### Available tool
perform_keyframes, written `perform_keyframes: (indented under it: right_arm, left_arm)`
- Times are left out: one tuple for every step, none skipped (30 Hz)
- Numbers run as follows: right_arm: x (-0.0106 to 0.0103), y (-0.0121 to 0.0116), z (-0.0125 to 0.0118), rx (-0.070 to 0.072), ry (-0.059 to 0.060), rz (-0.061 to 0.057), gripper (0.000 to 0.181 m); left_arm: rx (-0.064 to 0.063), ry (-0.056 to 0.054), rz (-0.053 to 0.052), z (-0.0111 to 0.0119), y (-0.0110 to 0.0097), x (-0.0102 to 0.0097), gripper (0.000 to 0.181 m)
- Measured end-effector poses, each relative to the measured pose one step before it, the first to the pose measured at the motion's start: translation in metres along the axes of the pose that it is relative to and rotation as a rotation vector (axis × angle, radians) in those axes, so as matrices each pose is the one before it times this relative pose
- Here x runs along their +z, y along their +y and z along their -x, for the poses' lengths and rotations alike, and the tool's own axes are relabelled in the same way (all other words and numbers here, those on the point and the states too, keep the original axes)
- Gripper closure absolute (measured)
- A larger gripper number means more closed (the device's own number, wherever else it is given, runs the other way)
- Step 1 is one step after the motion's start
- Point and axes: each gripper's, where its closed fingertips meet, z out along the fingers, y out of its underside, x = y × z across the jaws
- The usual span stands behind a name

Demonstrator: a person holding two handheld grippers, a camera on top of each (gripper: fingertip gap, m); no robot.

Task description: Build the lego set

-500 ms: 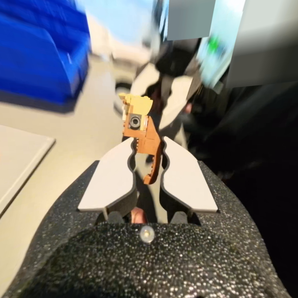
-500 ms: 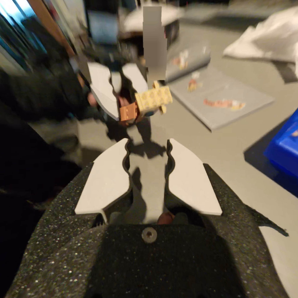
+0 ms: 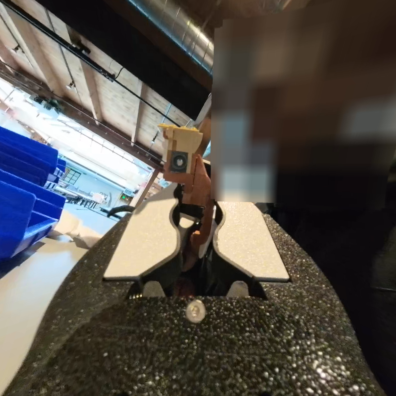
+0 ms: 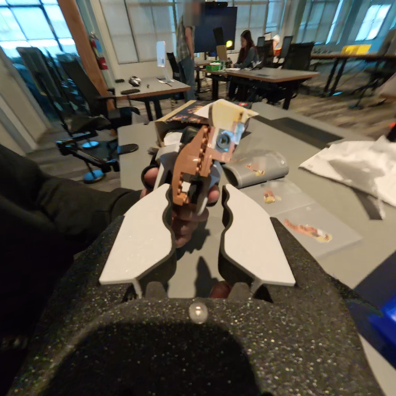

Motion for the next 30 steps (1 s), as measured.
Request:
perform_keyframes:
  right_arm:
    - [0.00210, -0.00200, 0.00182, -0.0170, 0.0138, -0.0060, 0.138]
    - [0.00177, -0.00215, 0.00156, -0.0114, 0.0116, -0.0110, 0.138]
    - [0.00159, -0.00162, 0.00155, -0.0067, 0.0084, -0.0123, 0.139]
    - [0.00153, -0.00069, 0.00106, -0.0025, 0.0077, -0.0086, 0.139]
    - [0.00134, -0.00044, 0.00056, -0.0027, 0.0079, -0.0091, 0.140]
    - [0.00106, -0.00037, 0.00043, -0.0027, 0.0080, -0.0088, 0.141]
    - [0.00082, -0.00044, 0.00006, -0.0018, 0.0095, -0.0095, 0.139]
    - [0.00060, -0.00085, -0.00037, -0.0007, 0.0114, -0.0097, 0.139]
    - [0.00032, -0.00125, -0.00072, -0.0006, 0.0130, -0.0099, 0.140]
    - [0.00036, -0.00112, -0.00058, -0.0018, 0.0109, -0.0079, 0.141]
    - [0.00083, -0.00014, 0.00030, -0.0034, 0.0039, 0.0001, 0.141]
    - [0.00126, 0.00097, 0.00051, -0.0042, 0.0016, 0.0084, 0.143]
    - [0.00136, 0.00160, 0.00033, -0.0048, 0.0023, 0.0112, 0.143]
    - [0.00116, 0.00105, 0.00011, -0.0055, 0.0037, 0.0069, 0.143]
    - [0.00050, 0.00013, -0.00068, -0.0051, 0.0078, 0.0007, 0.144]
    - [-0.00002, -0.00002, -0.00084, -0.0040, 0.0058, 0.0007, 0.146]
    - [-0.00032, -0.00009, -0.00015, -0.0027, -0.0010, 0.0023, 0.147]
    - [-0.00026, 0.00040, 0.00019, -0.0003, -0.0035, 0.0055, 0.147]
    - [-0.00041, 0.00036, 0.00009, -0.0021, -0.0027, 0.0050, 0.148]
    - [-0.00065, 0.00044, 0.00022, -0.0053, -0.0016, 0.0031, 0.148]
    - [-0.00078, 0.00062, 0.00008, -0.0070, -0.0013, 0.0037, 0.148]
    - [-0.00089, 0.00065, 0.00027, -0.0078, -0.0030, 0.0039, 0.148]
    - [-0.00121, 0.00044, 0.00034, -0.0081, -0.0050, 0.0010, 0.149]
    - [-0.00129, 0.00049, 0.00043, -0.0051, -0.0063, 0.0012, 0.150]
    - [-0.00127, 0.00064, 0.00053, -0.0011, -0.0072, 0.0014, 0.151]
    - [-0.00166, -0.00010, 0.00062, -0.0012, -0.0065, -0.0041, 0.152]
    - [-0.00150, 0.00028, 0.00082, -0.0054, -0.0053, -0.0013, 0.152]
    - [-0.00131, 0.00071, 0.00060, -0.0088, -0.0022, 0.0019, 0.152]
    - [-0.00132, 0.00076, 0.00035, -0.0088, -0.0012, 0.0031, 0.152]
    - [-0.00121, 0.00090, 0.00027, -0.0070, -0.0012, 0.0026, 0.152]
  left_arm:
    - [0.0039, 0.0065, -0.0046, -0.00114, -0.00016, 0.00021, 0.154]
    - [0.0038, 0.0036, -0.0016, -0.00063, 0.00024, 0.00039, 0.154]
    - [0.0002, 0.0007, -0.0033, 0.00000, 0.00013, 0.00018, 0.154]
    - [-0.0045, 0.0034, -0.0085, 0.00015, -0.00054, -0.00025, 0.154]
    - [-0.0083, 0.0060, -0.0121, -0.00017, -0.00095, -0.00037, 0.154]
    - [-0.0080, 0.0031, -0.0135, 0.00030, -0.00126, -0.00046, 0.154]
    - [-0.0053, 0.0011, -0.0103, 0.00041, -0.00108, -0.00049, 0.154]
    - [-0.0005, -0.0014, -0.0057, 0.00052, -0.00068, -0.00015, 0.154]
    - [0.0029, -0.0033, -0.0002, 0.00054, -0.00012, -0.00025, 0.154]
    - [0.0044, -0.0013, 0.0035, 0.00008, 0.00040, -0.00011, 0.154]
    - [0.0044, -0.0010, 0.0006, -0.00009, 0.00001, -0.00011, 0.154]
    - [0.0021, 0.0018, -0.0015, -0.00046, -0.00009, -0.00001, 0.154]
    - [0.0010, 0.0019, 0.0004, -0.00031, 0.00000, 0.00000, 0.154]
    - [0.0031, -0.0014, 0.0021, 0.00011, 0.00034, 0.00002, 0.154]
    - [0.0047, -0.0027, 0.0062, 0.00020, 0.00082, 0.00012, 0.154]
    - [0.0073, -0.0021, 0.0071, -0.00009, 0.00078, 0.00014, 0.154]
    - [0.0069, -0.0003, 0.0075, -0.00038, 0.00076, 0.00018, 0.154]
    - [0.0064, -0.0028, 0.0067, -0.00002, 0.00054, 0.00006, 0.154]
    - [0.0053, -0.0021, 0.0084, 0.00003, 0.00080, -0.00006, 0.154]
    - [0.0069, -0.0021, 0.0097, -0.00012, 0.00081, 0.00014, 0.154]
    - [0.0087, -0.0030, 0.0109, -0.00004, 0.00105, 0.00019, 0.154]
    - [0.0092, -0.0037, 0.0121, 0.00000, 0.00128, 0.00028, 0.153]
    - [0.0072, -0.0025, 0.0125, -0.00023, 0.00139, 0.00034, 0.153]
    - [0.0056, -0.0020, 0.0119, -0.00018, 0.00148, 0.00039, 0.153]
    - [0.0042, -0.0016, 0.0119, -0.00035, 0.00168, 0.00044, 0.153]
    - [0.0017, 0.0018, 0.0112, -0.00070, 0.00161, 0.00039, 0.152]
    - [0.0015, 0.0010, 0.0099, -0.00066, 0.00159, 0.00061, 0.152]
    - [0.0077, -0.0017, 0.0106, -0.00059, 0.00170, 0.00068, 0.152]
    - [0.0095, -0.0030, 0.0119, -0.00039, 0.00172, 0.00054, 0.152]
    - [0.0072, -0.0034, 0.0120, -0.00015, 0.00161, 0.00047, 0.152]
